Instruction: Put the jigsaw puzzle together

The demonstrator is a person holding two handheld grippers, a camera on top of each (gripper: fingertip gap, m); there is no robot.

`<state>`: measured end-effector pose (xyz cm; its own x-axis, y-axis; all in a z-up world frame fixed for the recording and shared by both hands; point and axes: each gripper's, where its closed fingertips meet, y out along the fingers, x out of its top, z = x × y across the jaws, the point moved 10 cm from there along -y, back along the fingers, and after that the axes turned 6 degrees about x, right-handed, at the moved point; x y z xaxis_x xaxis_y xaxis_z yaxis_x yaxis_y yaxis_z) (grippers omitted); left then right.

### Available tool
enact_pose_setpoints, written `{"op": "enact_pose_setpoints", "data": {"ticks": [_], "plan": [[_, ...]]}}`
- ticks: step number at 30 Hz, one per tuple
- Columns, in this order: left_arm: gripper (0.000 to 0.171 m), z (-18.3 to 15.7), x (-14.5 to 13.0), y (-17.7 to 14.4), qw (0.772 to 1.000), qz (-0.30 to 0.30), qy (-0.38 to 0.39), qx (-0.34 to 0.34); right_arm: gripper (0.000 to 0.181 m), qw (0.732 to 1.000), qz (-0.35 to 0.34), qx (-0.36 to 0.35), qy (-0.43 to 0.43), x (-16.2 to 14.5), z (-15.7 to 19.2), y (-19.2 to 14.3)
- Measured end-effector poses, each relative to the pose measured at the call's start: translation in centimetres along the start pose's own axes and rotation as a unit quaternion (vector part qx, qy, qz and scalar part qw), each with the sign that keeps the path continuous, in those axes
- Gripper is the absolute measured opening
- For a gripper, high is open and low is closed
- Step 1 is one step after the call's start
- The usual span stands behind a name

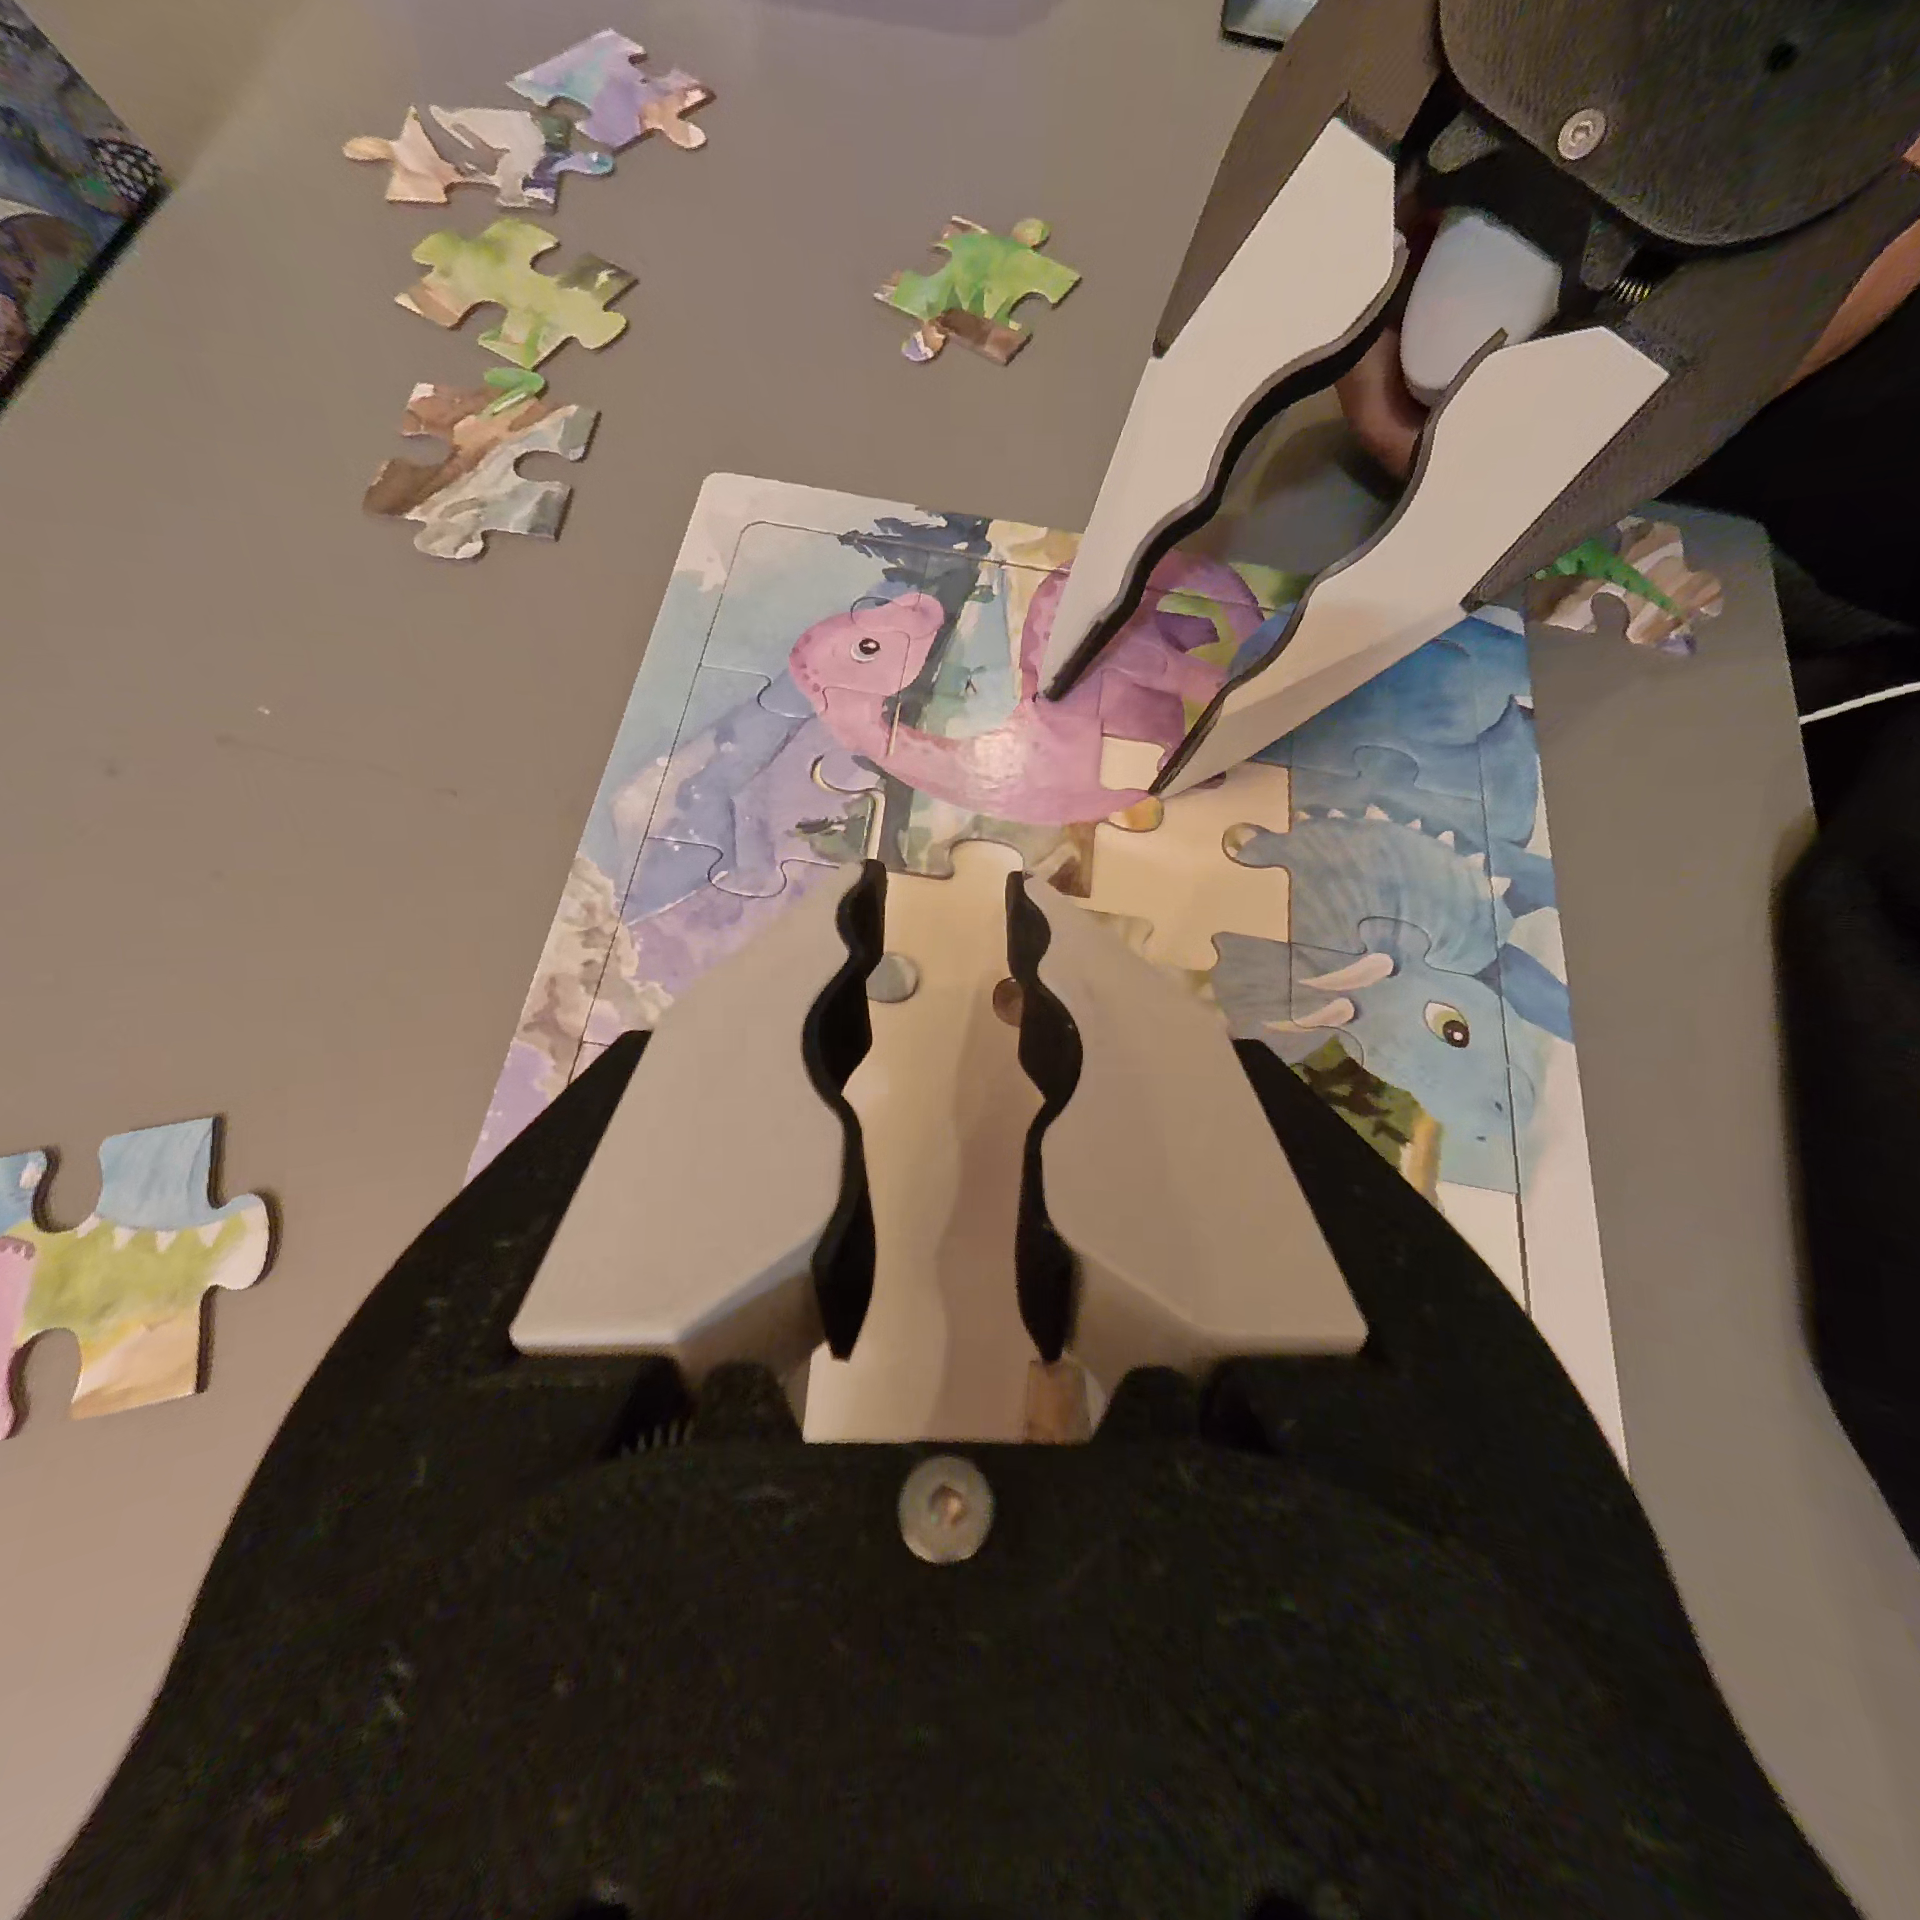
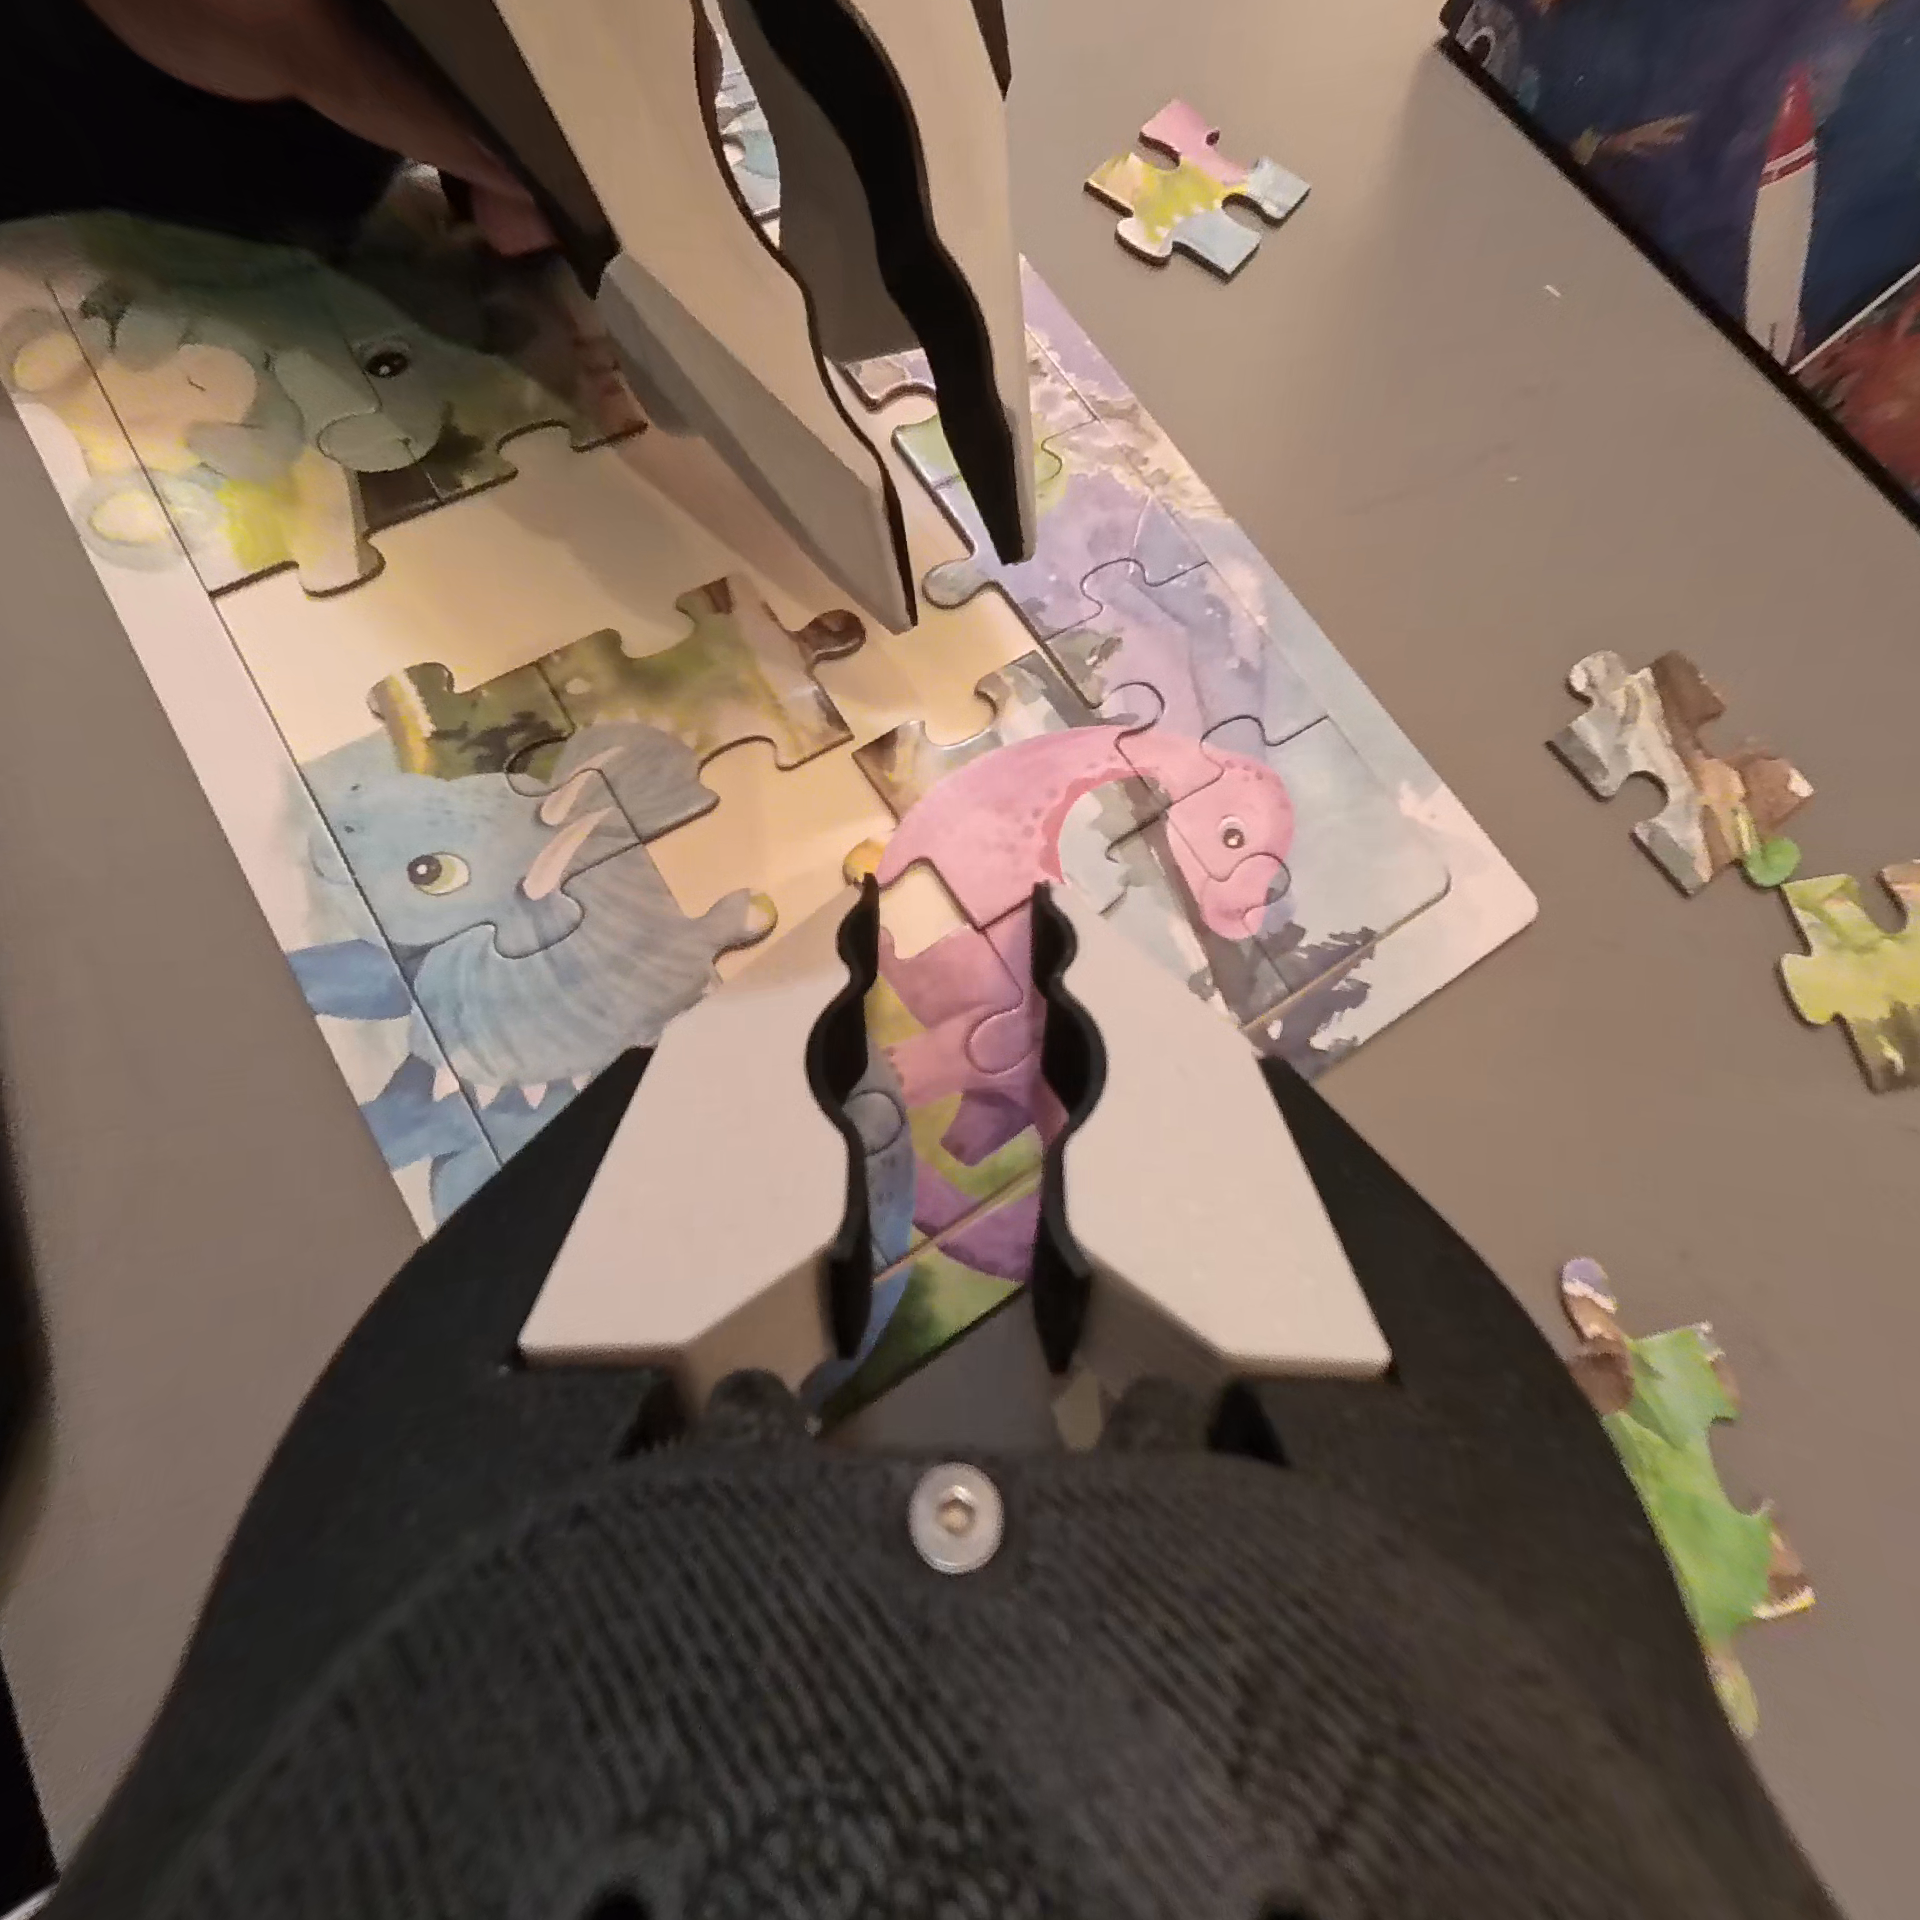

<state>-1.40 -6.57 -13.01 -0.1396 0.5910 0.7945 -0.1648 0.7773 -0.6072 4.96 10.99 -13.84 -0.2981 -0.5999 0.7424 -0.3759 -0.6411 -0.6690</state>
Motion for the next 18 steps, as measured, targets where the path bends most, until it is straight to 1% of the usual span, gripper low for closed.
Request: {"op": "enact_pose_setpoints", "data": {"ticks": [7,12,16,18], "plan": [[0.021,-0.14,-0.01,0.09,1.000,0.004,0.006,0.002,0.025,1.000,0.004,0.001,0.000,0.26,0.13,0.22],[0.021,-0.27,-0.02,0.20,1.000,0.009,0.013,0.005,0.027,1.000,0.008,0.003,-0.004,0.35,0.22,0.16],[0.021,-0.30,-0.02,0.21,1.000,0.010,0.014,0.005,0.029,0.999,-0.030,0.011,0.006,0.83,0.16,-0.28],[0.021,-0.30,-0.02,0.22,1.000,0.010,0.014,0.005,0.030,0.999,-0.035,-0.002,0.016,0.82,-0.37,-0.45]]}}
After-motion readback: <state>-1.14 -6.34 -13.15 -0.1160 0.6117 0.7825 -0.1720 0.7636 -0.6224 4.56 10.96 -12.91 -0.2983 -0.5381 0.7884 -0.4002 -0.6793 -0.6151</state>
